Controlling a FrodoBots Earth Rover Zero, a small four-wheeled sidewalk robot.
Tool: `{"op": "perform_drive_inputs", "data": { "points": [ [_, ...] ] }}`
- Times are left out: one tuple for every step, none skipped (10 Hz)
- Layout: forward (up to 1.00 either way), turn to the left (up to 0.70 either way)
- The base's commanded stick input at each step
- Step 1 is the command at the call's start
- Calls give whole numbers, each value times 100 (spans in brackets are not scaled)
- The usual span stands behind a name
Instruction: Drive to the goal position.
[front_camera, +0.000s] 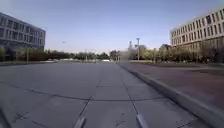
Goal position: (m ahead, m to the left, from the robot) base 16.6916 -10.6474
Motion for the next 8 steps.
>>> {"op": "perform_drive_inputs", "data": {
  "points": [
    [60,1],
    [60,1],
    [60,1],
    [60,4],
    [60,12],
    [60,12],
    [60,3],
    [60,0]
  ]
}}
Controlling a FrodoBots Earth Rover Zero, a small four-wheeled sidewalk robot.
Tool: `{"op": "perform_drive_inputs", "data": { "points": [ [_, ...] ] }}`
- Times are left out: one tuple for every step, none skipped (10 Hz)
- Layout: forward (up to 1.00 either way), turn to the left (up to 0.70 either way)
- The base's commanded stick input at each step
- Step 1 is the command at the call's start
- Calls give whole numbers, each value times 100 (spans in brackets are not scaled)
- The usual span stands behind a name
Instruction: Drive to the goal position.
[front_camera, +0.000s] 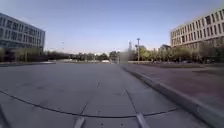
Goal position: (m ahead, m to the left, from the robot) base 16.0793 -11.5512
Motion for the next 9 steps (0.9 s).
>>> {"op": "perform_drive_inputs", "data": {
  "points": [
    [60,0],
    [60,0],
    [60,0],
    [60,0],
    [60,0],
    [60,0],
    [60,0],
    [60,0],
    [60,0]
  ]
}}
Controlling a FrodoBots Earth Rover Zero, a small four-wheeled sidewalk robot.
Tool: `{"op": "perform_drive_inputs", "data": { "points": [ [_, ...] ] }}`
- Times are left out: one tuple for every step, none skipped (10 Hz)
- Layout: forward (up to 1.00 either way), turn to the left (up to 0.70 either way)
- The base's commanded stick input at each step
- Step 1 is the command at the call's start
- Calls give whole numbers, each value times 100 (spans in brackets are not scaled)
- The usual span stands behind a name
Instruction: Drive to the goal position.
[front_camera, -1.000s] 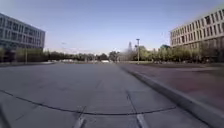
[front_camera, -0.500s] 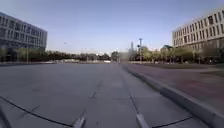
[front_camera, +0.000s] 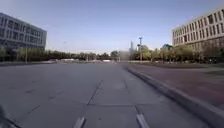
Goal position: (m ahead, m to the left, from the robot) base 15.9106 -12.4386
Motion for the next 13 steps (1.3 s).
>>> {"op": "perform_drive_inputs", "data": {
  "points": [
    [60,0],
    [60,-1],
    [60,-11],
    [60,-13],
    [60,0],
    [60,0],
    [60,0],
    [60,0],
    [60,0],
    [60,0],
    [60,0],
    [60,0],
    [60,0]
  ]
}}
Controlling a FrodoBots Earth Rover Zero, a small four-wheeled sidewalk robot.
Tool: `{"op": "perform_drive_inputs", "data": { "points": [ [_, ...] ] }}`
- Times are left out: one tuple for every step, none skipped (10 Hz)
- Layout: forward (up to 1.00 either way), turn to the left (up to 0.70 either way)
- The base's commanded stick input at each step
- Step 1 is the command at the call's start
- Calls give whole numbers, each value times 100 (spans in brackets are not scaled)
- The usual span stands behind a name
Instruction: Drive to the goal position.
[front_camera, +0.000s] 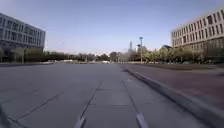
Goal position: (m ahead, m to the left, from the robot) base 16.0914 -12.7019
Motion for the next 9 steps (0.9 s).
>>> {"op": "perform_drive_inputs", "data": {
  "points": [
    [60,0],
    [60,0],
    [60,0],
    [60,0],
    [60,0],
    [60,0],
    [60,0],
    [60,0],
    [60,0]
  ]
}}
